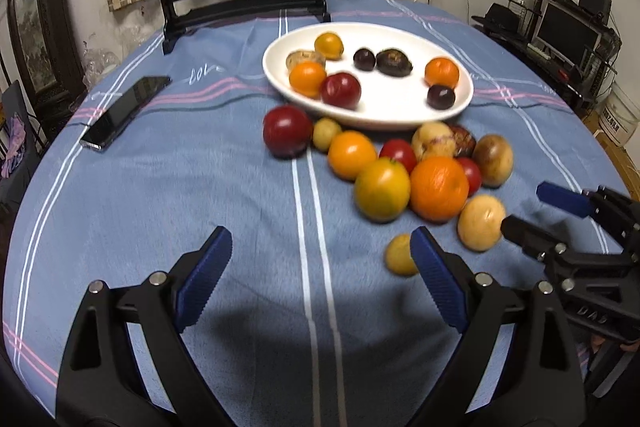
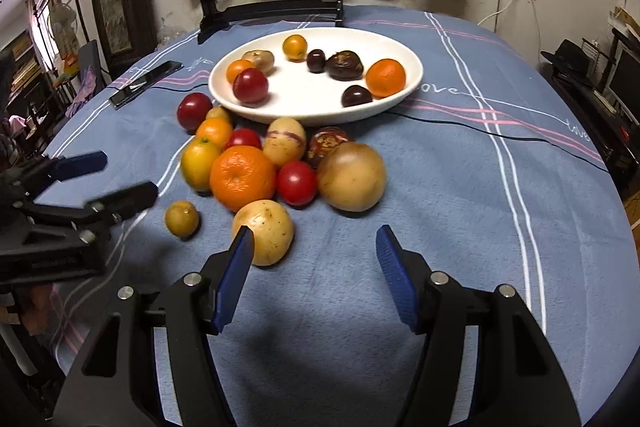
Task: Organize fruits
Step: 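Withdraw both open tools from the plate toward the fruit pile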
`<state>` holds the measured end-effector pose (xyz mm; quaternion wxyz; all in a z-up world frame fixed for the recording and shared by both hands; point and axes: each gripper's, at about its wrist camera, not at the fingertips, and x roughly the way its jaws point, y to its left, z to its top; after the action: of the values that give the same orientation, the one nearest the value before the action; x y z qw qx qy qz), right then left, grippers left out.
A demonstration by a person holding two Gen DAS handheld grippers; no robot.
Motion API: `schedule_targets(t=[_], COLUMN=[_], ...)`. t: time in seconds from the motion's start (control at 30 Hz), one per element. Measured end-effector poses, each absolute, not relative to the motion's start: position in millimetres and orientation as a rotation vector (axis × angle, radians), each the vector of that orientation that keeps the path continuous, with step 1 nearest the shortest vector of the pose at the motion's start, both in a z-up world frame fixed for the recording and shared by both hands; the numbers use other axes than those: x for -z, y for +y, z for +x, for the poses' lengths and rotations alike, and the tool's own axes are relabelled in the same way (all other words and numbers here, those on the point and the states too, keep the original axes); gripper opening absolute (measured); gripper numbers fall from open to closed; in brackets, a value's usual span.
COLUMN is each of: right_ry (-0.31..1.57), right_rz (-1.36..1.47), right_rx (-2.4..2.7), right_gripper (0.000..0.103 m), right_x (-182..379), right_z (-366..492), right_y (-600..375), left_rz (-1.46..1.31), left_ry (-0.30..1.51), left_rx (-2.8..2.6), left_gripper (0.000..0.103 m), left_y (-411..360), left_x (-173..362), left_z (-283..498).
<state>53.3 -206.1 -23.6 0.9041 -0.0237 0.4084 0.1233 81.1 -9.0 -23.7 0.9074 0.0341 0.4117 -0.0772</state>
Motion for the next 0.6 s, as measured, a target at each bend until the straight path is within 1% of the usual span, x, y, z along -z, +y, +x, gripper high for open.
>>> schedule_targets(t=[0.37,0.53,0.57,0.6], right_ry=[0.855,0.925,0.940,0.947], right_rz=[-0.088,-0.104,-0.107,-0.112], right_rx=[-0.321,-0.283,-0.287,-0.293], right_gripper=[0.064,0.064,0.062,0.057], right_x=[25.2,37.5,39.4,39.9], right_z=[49.7,63.4,66.7,68.5], right_y=[-184.9,-180.9,-178.7,-176.8], left_rz=[0.052,0.036,0.038,0.041], left_ry=[0.874,0.897,0.898,0.898], left_rx=[0.159,0.162,0.168,0.171], left_gripper=[0.092,0.092,0.092,0.092], left_y=[3.7,3.9,2.6,1.9], left_x=[32.7,39.0,39.4,39.7], left_z=[83.0,85.8,85.6,85.1])
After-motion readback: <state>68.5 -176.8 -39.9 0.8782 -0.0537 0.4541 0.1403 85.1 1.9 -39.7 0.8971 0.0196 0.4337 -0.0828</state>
